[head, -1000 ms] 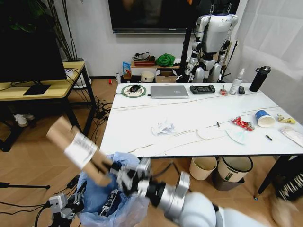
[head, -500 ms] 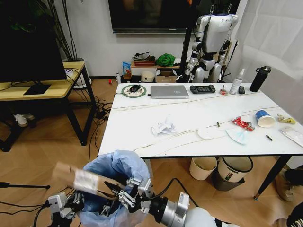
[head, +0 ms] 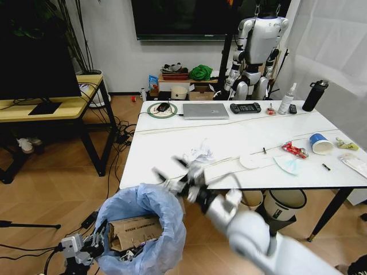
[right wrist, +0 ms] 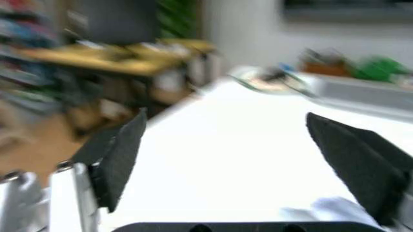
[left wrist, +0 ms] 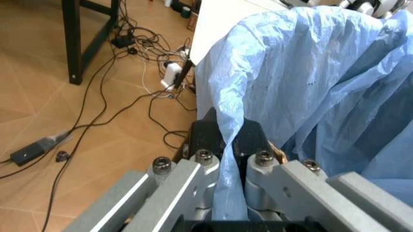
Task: Pick up the trash bin and place the trash from the table into it.
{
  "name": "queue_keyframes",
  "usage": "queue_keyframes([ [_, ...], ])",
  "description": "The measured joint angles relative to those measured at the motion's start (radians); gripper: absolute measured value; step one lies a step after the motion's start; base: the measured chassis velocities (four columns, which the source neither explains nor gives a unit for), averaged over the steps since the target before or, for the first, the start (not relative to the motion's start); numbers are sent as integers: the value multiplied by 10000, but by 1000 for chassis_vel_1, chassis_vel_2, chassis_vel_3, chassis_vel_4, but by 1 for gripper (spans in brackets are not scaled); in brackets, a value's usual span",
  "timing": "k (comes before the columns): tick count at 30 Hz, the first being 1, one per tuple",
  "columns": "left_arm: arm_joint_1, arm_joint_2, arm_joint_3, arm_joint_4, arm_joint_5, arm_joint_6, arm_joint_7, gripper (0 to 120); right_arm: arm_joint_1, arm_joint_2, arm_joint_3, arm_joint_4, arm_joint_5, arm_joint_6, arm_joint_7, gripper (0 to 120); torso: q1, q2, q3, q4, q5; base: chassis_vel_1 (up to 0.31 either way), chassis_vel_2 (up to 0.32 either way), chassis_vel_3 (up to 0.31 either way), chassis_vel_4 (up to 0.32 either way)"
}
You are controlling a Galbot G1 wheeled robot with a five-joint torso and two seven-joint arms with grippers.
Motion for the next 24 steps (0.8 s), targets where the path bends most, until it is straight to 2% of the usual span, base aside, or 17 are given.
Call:
queue_keyframes([
  [8, 31, -11, 8, 19, 43, -67, 67, 0, 1083, 909, 1276, -1973, 716, -1110, 70, 100, 0, 0, 0, 1, -2, 0, 0, 0, 0],
  [10, 55, -11, 9, 19, 46, -83, 85, 0, 1324, 1041, 1536, -2405, 1255, -1394, -87, 100, 1, 0, 0, 0, -2, 0, 0, 0, 0],
  [13, 66, -7, 8, 19, 61, -102, 111, 0, 1672, 1302, 1705, -2986, 3114, -2108, 19, 100, 0, 0, 0, -1, -2, 0, 0, 0, 0],
  [14, 65, -7, 12, 19, 63, -102, 113, 0, 1703, 1366, 1705, -3071, 3330, -2202, 58, 100, 0, 0, 0, -1, -2, 0, 0, 0, 0],
  [22, 65, 3, 24, 11, 84, -110, 117, 0, 1671, 1741, 1570, -3856, 3327, -2382, -29, 100, 0, 0, 0, 0, -2, 0, 0, 0, 0],
  [24, 90, 8, 21, 2, 84, -128, 138, 0, 1633, 1877, 1565, -4146, 3033, -2360, -101, 97, 0, 0, -1, 0, -2, 0, 0, 0, 0],
])
